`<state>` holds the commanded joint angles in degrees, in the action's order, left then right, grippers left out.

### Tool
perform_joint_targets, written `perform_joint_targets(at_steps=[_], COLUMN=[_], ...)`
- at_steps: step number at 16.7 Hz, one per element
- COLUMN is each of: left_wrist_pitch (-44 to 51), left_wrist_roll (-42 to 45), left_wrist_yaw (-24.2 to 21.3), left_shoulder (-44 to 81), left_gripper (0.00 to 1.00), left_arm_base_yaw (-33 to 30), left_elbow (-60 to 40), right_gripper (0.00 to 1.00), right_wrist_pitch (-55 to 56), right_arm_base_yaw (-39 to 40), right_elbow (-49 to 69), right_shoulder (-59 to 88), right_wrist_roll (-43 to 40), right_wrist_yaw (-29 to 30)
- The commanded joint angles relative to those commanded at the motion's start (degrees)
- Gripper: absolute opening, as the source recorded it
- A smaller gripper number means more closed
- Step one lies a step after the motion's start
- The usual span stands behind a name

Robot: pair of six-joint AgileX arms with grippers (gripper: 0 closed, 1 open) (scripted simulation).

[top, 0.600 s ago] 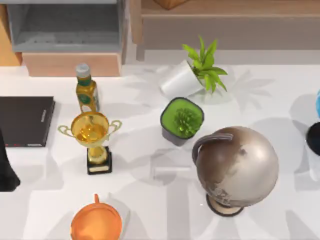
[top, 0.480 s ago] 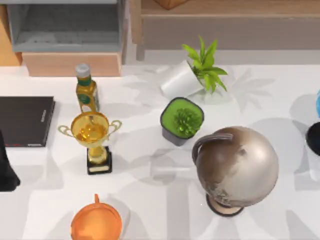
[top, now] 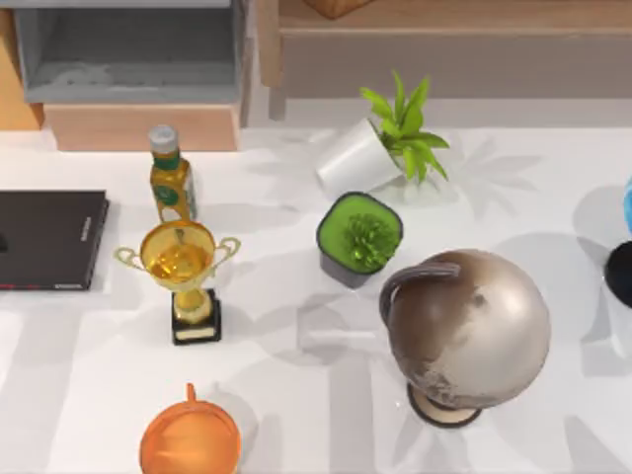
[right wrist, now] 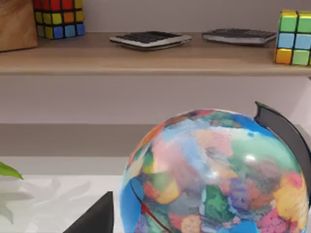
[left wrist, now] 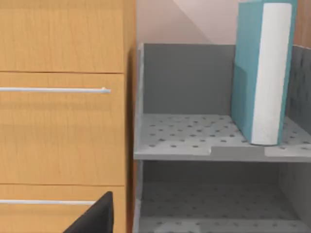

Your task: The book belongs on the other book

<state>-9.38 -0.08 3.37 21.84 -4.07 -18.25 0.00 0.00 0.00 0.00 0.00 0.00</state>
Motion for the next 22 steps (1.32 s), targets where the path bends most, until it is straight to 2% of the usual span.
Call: perform_joint_targets(at_steps=[9, 12, 17, 22], left_wrist_pitch=[-17.27, -22.1, -27.04, -27.53], left_wrist_roll=[-0.12, -0.1, -0.01, 0.0], left_wrist_yaw=[6.47, 8.38, 10.29, 10.47], left_shoulder=[58.2, 73.6, 87.22, 88.43], left_gripper=[1.0, 1.0, 1.0, 1.0], left_arm_base_yaw=[-7.81, -9.82, -11.78, -11.98], left_elbow=[-34.96, -44.57, -54.16, -55.11], right_gripper=[1.0, 1.0, 1.0, 1.0], right_wrist_pitch=[0.0, 0.0, 0.0, 0.0], right_arm_base_yaw=[0.0, 0.0, 0.0, 0.0], right_elbow=[0.0, 0.0, 0.0, 0.0], right_shoulder=[0.0, 0.0, 0.0, 0.0], right_wrist_roll=[0.0, 0.0, 0.0, 0.0], right_wrist_yaw=[0.0, 0.0, 0.0, 0.0])
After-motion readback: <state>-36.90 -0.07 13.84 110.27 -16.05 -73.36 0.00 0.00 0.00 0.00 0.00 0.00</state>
